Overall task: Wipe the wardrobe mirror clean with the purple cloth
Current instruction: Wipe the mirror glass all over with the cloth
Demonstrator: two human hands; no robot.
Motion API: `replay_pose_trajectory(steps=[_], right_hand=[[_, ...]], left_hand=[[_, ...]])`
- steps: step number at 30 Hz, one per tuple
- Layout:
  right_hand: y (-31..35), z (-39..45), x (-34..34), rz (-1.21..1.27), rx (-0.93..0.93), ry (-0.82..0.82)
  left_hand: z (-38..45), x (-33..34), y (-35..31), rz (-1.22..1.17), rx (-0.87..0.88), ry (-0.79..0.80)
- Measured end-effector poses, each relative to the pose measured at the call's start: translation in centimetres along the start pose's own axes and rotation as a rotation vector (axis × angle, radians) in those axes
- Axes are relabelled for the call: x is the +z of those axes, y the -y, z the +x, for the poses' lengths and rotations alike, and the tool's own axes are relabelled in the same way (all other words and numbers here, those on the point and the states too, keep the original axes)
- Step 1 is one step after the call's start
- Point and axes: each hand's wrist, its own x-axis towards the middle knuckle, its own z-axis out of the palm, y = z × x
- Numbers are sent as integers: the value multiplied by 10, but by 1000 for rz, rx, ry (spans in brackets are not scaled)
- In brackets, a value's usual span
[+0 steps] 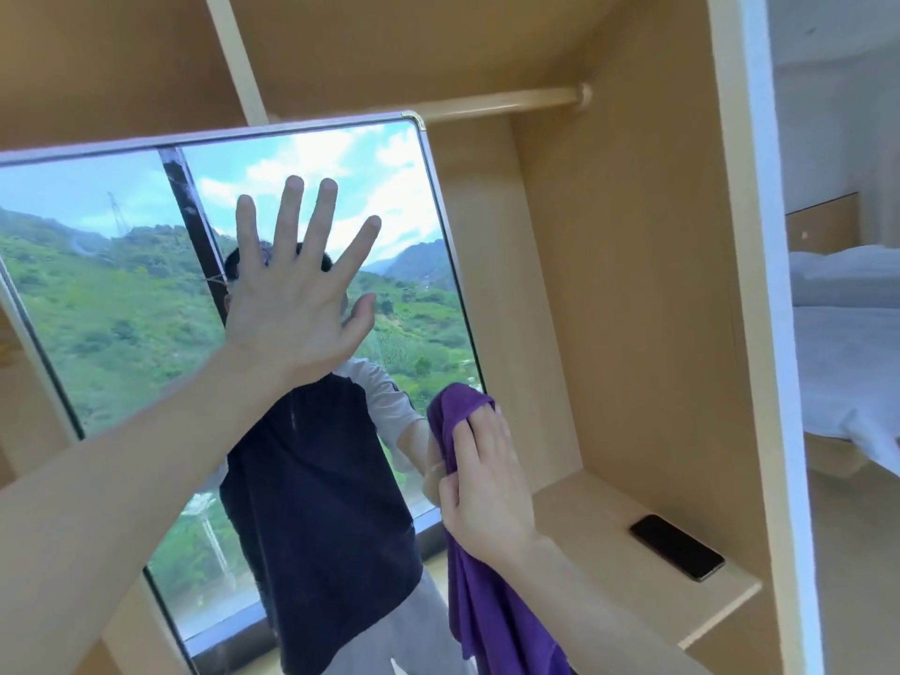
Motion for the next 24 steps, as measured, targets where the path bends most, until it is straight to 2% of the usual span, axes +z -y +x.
replay_pose_trajectory(steps=[6,12,17,24], right_hand=[[-20,-40,-8,-58,-14,117],[-16,-5,-22,5,-57,29],[1,33,-24,38,-1,-100],[-14,-78,23,36,135,86]], left_hand=[[-84,26,-56,-21,263,68],[-98,34,-64,-8,246,83],[-98,34,-65,6,243,71],[-101,36,-66,4,237,52]])
